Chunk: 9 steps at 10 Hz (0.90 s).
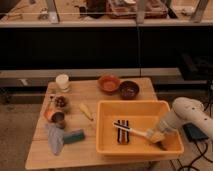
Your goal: Wipe tray with brush
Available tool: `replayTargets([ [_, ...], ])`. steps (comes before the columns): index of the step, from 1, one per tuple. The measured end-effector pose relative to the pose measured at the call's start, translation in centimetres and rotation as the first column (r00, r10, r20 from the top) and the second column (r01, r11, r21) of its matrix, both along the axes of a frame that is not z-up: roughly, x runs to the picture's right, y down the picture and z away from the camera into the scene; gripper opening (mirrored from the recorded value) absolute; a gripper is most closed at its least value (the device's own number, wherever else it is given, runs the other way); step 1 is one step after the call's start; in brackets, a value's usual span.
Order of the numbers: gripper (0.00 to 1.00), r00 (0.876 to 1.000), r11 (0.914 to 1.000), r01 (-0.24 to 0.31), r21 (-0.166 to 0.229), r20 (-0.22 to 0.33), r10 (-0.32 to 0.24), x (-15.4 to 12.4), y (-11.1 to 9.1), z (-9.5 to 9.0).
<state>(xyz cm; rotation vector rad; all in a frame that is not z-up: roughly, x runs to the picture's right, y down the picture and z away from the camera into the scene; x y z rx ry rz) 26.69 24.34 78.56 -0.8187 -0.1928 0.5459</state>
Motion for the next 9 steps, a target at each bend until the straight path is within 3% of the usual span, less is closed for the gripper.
replayTargets([
  [2, 0.1, 1.0, 0.9992, -0.006, 0.04, 0.013, 0.006, -1.0, -2.0, 1.7],
  [4, 0.1, 0.999, 0.9957, -0.021, 0.091, 0.047, 0.017, -2.7, -3.9, 2.0],
  [7, 0.1, 0.992, 0.9912, -0.027, 0.129, 0.126, 0.011, -5.4, -5.0, 0.4],
  [9, 0.1, 0.983, 0.992, -0.003, 0.127, 0.181, -0.02, -7.4, -4.0, -1.1],
])
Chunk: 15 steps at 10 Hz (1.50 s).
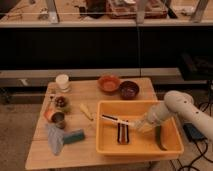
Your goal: Wipe tray with brush
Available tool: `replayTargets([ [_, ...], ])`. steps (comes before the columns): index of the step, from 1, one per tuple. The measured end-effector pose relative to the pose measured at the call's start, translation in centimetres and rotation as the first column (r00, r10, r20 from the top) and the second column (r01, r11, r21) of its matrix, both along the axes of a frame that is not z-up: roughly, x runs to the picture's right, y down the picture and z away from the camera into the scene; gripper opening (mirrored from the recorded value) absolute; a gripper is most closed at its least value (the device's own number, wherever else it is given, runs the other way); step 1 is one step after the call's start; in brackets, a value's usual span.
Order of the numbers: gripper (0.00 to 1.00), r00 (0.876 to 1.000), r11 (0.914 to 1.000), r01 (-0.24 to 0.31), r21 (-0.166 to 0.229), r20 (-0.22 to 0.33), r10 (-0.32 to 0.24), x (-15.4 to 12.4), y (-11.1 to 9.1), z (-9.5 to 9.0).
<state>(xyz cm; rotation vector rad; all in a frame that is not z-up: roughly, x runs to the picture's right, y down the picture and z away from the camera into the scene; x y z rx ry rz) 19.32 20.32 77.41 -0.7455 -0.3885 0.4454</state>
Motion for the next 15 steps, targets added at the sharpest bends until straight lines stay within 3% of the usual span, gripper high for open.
replayTargets([
  [2, 0.1, 0.999, 0.9986, 0.044, -0.029, 0.02, -0.044, -0.3, 1.9, -1.5],
  [5, 0.1, 0.992, 0.9868, 0.129, -0.097, 0.015, -0.129, 0.4, 5.3, -3.4],
  [7, 0.1, 0.988, 0.9803, 0.152, -0.127, -0.02, -0.156, 2.5, 6.1, -3.5],
  [9, 0.1, 0.987, 0.9805, 0.137, -0.141, -0.071, -0.148, 5.3, 6.4, -2.6],
  [12, 0.1, 0.982, 0.9862, 0.122, -0.111, -0.13, -0.137, 7.1, 4.1, 0.3],
  [15, 0.1, 0.979, 0.9897, 0.137, -0.041, -0.145, -0.142, 6.7, -0.3, 3.3],
])
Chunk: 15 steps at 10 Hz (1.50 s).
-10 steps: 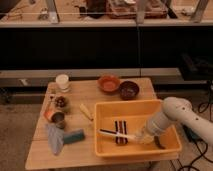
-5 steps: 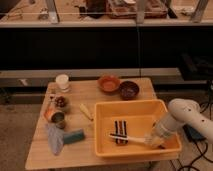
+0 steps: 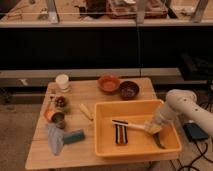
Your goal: Wipe tray with brush
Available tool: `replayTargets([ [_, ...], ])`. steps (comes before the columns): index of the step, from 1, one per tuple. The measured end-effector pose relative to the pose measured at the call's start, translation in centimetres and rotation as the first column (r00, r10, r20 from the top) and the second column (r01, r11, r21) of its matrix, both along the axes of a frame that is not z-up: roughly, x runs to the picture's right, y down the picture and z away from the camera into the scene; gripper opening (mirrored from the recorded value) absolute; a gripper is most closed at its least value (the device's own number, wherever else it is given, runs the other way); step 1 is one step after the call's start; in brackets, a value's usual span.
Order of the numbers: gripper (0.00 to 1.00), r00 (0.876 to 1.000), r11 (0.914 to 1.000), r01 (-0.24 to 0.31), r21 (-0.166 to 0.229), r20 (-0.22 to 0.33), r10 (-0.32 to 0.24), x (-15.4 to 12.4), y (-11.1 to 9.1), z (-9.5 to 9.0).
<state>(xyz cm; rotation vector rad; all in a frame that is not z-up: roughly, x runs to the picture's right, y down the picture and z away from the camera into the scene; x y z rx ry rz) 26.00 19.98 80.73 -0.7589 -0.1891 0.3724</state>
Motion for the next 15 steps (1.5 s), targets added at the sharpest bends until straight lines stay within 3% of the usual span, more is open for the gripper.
replayTargets([
  [2, 0.1, 0.999, 0.9995, 0.011, 0.03, 0.036, -0.012, -2.6, -1.5, 1.1],
  [4, 0.1, 0.997, 0.9985, 0.012, 0.054, 0.079, -0.016, -5.9, -2.1, 1.1],
  [7, 0.1, 0.988, 0.996, 0.036, 0.081, 0.15, -0.048, -10.0, -2.1, -0.7],
  [10, 0.1, 0.983, 0.9951, 0.081, 0.056, 0.16, -0.089, -9.5, 0.7, -3.7],
  [12, 0.1, 0.98, 0.9926, 0.121, 0.013, 0.156, -0.122, -8.0, 3.3, -5.8],
  [15, 0.1, 0.982, 0.9878, 0.148, -0.049, 0.126, -0.141, -5.5, 5.6, -6.3],
])
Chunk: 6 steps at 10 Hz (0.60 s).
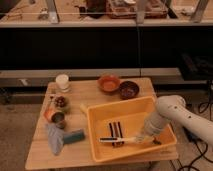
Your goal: Wipe tray with brush
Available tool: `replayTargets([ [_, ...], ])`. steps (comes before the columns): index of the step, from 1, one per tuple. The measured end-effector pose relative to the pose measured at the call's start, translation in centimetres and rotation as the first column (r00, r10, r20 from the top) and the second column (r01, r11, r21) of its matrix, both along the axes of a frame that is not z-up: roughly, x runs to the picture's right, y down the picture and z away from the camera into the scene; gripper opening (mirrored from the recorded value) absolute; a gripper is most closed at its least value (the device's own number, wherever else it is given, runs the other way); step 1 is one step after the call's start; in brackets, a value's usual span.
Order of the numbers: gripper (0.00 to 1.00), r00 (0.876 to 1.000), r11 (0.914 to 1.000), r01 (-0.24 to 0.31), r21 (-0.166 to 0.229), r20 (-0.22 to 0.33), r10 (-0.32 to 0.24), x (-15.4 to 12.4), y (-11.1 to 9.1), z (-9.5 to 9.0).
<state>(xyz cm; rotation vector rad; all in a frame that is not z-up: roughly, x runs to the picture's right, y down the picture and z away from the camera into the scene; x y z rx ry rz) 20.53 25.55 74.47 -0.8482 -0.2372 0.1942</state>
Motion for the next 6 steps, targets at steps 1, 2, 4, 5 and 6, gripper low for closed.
replayTargets([
  [1, 0.1, 0.999, 0.9999, -0.005, -0.009, -0.032, 0.004, 1.4, 0.3, 0.1],
  [2, 0.1, 0.998, 0.9998, -0.016, -0.014, -0.064, 0.015, 2.8, 0.4, 0.4],
  [4, 0.1, 0.988, 0.9986, -0.053, -0.005, -0.149, 0.052, 6.5, 0.1, 1.8],
  [5, 0.1, 0.983, 0.9972, -0.074, -0.006, -0.167, 0.072, 7.2, -0.4, 2.9],
  [6, 0.1, 0.98, 0.9962, -0.088, 0.001, -0.179, 0.086, 7.6, -1.2, 4.5],
])
